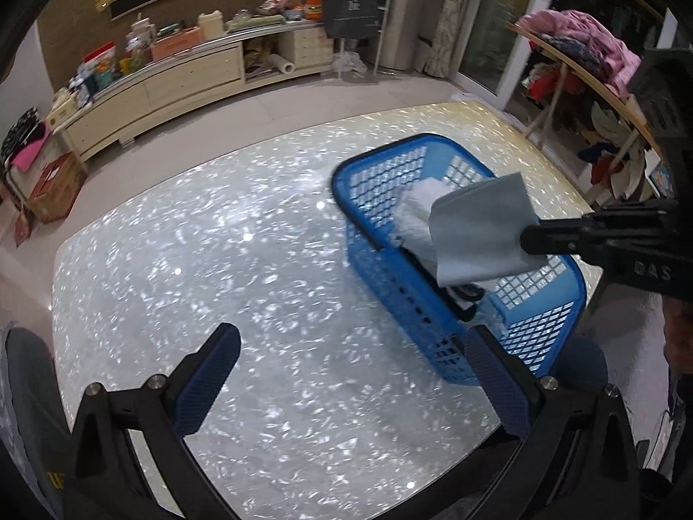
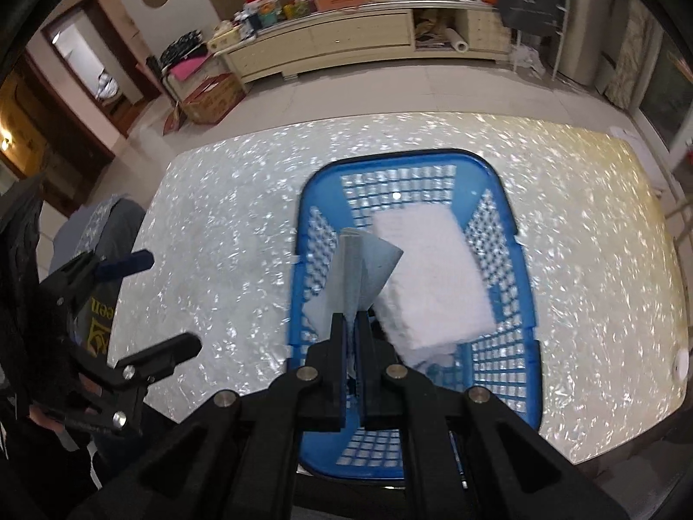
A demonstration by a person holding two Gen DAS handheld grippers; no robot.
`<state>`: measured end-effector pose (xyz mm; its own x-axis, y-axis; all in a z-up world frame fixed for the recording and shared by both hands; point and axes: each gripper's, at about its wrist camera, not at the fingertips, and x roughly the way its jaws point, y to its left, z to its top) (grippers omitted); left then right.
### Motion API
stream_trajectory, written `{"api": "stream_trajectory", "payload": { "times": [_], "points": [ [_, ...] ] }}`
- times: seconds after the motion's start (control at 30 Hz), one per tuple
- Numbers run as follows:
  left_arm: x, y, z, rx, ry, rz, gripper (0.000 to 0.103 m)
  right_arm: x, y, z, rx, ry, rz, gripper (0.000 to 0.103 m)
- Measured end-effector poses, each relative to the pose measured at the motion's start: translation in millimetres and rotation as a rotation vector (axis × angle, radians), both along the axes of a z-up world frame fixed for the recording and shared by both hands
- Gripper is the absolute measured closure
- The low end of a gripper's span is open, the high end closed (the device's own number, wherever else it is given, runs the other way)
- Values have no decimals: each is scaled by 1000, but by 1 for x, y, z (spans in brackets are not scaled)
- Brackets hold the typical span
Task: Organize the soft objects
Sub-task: 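Lift the light blue cloth into the basket and open the right gripper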
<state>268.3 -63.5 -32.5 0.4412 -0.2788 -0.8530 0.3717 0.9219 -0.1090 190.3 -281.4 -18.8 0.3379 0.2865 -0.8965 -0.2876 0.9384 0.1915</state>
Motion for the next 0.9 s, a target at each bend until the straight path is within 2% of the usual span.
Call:
{"api": "stream_trajectory", "payload": {
  "times": [0.23,0.5,0.83,0.9],
  "points": [
    [8,-36,-5,8,9,-47,0,25,-24,-29,28,56,-56,100],
    [28,-53,-25,13,48,-55,0,42,-29,-62,-31,100,-70,100],
    [37,-53,-47,17,91,-56,0,43,-38,-69,-98,104,-71,99],
    [37,-53,-47,8,92,-55,0,40,-38,-64,-118,90,-79,96]
  ]
}}
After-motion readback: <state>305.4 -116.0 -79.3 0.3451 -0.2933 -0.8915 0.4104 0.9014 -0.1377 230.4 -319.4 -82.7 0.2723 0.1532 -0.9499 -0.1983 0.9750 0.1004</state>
